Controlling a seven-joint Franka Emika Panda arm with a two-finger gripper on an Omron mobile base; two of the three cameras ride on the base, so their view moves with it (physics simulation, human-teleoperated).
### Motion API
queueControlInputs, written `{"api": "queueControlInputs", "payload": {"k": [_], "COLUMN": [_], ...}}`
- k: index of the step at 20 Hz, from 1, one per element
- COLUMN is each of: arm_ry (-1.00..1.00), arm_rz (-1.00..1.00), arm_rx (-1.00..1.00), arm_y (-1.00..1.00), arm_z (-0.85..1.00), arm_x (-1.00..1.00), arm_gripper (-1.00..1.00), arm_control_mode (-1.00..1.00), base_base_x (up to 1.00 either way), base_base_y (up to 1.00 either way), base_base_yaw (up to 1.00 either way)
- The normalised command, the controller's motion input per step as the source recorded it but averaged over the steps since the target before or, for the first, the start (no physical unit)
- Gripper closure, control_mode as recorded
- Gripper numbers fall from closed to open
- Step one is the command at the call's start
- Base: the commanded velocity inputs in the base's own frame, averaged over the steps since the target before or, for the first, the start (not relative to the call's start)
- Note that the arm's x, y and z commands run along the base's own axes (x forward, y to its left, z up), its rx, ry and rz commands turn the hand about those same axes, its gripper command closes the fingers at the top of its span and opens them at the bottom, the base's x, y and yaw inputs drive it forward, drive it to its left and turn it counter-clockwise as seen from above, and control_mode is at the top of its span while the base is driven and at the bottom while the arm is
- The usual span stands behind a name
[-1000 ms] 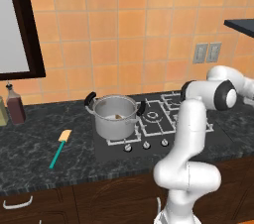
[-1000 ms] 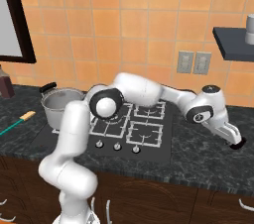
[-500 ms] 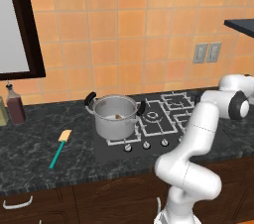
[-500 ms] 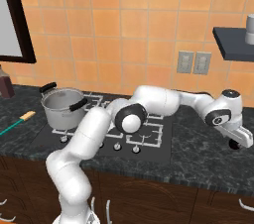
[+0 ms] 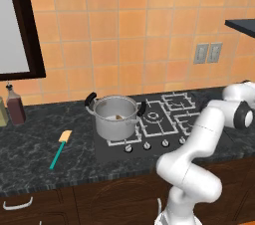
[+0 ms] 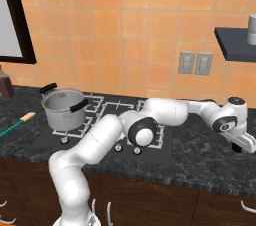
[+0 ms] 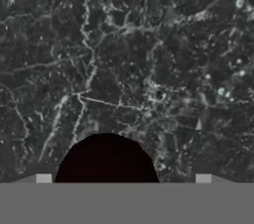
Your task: Put the avocado and sweet potato in the pot. Retrieve the spatula and lightly stir the vegetables in the pot.
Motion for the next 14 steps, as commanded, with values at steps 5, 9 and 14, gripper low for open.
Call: {"api": "queueControlInputs", "payload": {"k": [5, 9, 14], "arm_ry": [-0.02, -0.04, 0.01], "arm_rz": [0.00, 0.04, 0.09], "arm_rx": [0.01, 0.04, 0.09], "arm_y": [-0.09, 0.76, 1.00], "arm_z": [-0.04, 0.58, 0.50], "arm_x": [-0.40, -1.00, -0.86], "arm_gripper": [1.00, 1.00, 1.00], "arm_control_mode": [-1.00, -1.00, -1.00], "base_base_x": [0.00, 0.00, 0.00], "base_base_y": [0.00, 0.00, 0.00], "base_base_yaw": [0.00, 0.00, 0.00]}}
